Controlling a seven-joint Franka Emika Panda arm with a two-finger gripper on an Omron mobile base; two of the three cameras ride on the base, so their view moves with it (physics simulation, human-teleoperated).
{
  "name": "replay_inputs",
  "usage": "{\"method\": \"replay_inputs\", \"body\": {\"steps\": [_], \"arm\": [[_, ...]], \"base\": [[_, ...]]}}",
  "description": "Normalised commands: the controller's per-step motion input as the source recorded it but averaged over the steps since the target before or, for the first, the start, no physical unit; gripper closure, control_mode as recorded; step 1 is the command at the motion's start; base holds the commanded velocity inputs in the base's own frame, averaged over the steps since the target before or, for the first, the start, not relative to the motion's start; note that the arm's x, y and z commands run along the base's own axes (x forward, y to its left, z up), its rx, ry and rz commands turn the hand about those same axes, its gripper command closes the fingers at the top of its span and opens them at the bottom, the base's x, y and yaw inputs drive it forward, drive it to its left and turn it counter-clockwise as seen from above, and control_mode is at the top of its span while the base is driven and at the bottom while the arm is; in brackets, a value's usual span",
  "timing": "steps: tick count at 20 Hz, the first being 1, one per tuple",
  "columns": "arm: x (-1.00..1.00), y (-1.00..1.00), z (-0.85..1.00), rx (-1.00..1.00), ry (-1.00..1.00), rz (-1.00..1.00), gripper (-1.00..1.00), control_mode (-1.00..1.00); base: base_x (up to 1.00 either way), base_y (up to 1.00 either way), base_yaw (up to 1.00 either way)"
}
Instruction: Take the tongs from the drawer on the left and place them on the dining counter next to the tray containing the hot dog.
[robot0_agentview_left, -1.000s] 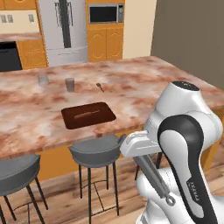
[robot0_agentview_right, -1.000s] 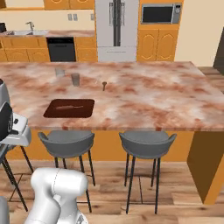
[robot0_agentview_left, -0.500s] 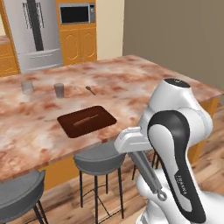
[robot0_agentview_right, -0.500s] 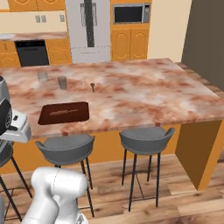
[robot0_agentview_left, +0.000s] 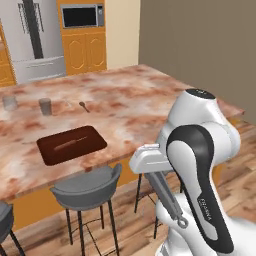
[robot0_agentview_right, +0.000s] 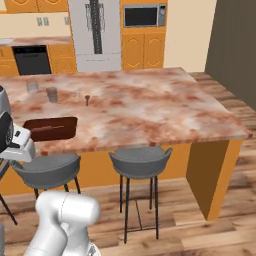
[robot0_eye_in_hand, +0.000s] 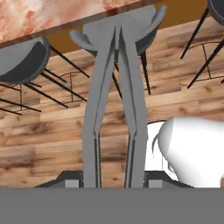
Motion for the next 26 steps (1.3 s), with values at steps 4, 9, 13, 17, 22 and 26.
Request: {"method": "replay_inputs", "body": {"steps": [4,9,13,17,22,26], "arm": [[0.0,0.0,0.0,0.0,0.0,0.0,1.0,1.0],[0.0,0.0,0.0,0.0,0.0,0.0,1.0,1.0],[0.0,0.0,0.0,0.0,0.0,0.0,1.0,1.0],[0.0,0.0,0.0,0.0,0.0,0.0,1.0,1.0],[1.0,-0.13,0.0,0.01,0.01,0.0,1.0,-1.0],[1.0,-0.62,0.0,0.0,0.0,0.12,1.0,-1.0]], "base": [[0.05,-1.0,0.07],[0.75,-0.17,-0.04],[1.0,0.24,-0.1],[1.0,0.26,-0.09],[0.0,0.0,0.0],[0.0,0.0,0.0]]}}
